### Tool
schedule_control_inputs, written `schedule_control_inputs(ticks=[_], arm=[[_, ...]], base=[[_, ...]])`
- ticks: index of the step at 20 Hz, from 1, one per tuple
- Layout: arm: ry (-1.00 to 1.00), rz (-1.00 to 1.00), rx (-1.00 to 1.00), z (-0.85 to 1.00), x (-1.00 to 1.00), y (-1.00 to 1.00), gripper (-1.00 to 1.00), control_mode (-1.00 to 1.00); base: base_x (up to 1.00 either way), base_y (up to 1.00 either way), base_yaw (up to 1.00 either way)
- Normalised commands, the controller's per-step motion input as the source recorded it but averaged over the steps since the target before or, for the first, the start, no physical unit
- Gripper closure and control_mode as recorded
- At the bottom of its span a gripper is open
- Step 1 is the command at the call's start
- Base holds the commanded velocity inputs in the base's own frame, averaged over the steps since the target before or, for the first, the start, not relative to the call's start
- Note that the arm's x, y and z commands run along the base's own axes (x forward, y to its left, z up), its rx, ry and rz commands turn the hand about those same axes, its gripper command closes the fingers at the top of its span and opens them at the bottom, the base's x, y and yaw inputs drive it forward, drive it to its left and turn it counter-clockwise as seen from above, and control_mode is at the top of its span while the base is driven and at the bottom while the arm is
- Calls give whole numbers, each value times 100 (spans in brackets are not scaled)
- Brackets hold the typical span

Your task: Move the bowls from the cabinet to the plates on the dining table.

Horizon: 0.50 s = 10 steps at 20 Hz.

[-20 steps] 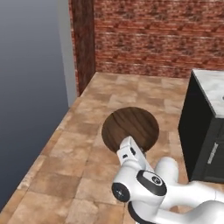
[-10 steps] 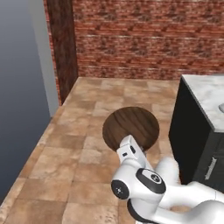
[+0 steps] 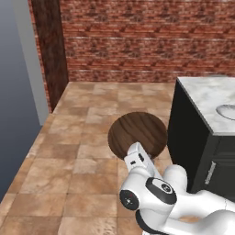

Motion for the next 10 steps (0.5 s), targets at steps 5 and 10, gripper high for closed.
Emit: schedule_control_inputs(ticks=[5, 10], arm=[[0, 0, 0, 0, 0, 0, 100, 100], [0, 0, 0, 0, 0, 0, 100, 100]], base=[[-12, -41, -13], [-11, -53, -14]])
